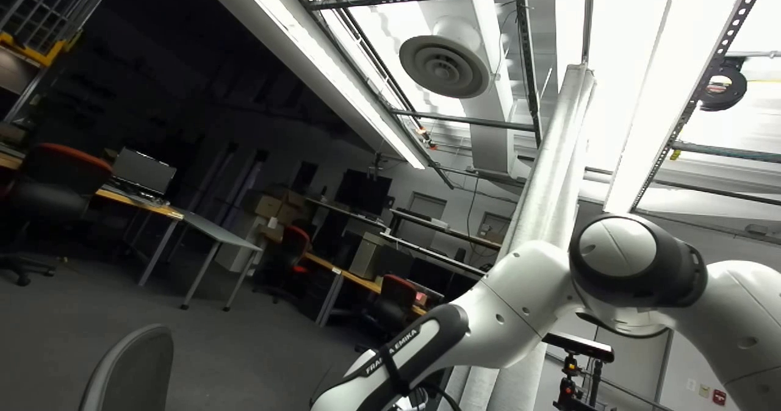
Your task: Place the jean jacket on the backrest of the black chair
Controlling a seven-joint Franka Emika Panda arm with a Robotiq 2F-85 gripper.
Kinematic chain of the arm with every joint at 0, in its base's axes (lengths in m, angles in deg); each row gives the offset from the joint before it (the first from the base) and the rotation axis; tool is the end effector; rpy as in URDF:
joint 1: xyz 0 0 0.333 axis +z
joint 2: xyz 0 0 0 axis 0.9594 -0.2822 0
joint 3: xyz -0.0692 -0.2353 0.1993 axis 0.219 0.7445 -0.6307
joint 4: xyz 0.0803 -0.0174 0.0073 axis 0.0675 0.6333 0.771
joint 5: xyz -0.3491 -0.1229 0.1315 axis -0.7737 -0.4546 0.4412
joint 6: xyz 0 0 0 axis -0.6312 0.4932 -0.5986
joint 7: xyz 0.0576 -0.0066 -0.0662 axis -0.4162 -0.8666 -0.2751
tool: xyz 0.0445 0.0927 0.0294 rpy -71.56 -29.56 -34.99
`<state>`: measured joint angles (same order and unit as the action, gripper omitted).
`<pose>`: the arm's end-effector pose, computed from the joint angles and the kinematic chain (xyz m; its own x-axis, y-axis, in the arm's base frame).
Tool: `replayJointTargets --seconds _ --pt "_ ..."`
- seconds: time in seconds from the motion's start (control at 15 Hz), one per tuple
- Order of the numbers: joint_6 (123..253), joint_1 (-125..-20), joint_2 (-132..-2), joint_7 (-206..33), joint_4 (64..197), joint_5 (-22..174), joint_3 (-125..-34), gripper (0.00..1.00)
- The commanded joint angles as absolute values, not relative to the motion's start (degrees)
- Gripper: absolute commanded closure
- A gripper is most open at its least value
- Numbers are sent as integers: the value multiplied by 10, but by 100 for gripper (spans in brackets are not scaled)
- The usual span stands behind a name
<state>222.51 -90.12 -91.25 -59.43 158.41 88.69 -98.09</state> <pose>0.5785 -0.0263 0.1030 0.9727 0.1118 0.2033 0.1442 -0.9778 -0.1522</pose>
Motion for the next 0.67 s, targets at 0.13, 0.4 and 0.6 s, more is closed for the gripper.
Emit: replayJointTargets --seconds 0.13,0.4,0.6 --pt "2225 -908 -912 -610 1585 867 -986 0" --pt "2226 -898 -941 -628 1554 859 -963 0" --pt "2220 -895 -968 -640 1520 854 -951 0"
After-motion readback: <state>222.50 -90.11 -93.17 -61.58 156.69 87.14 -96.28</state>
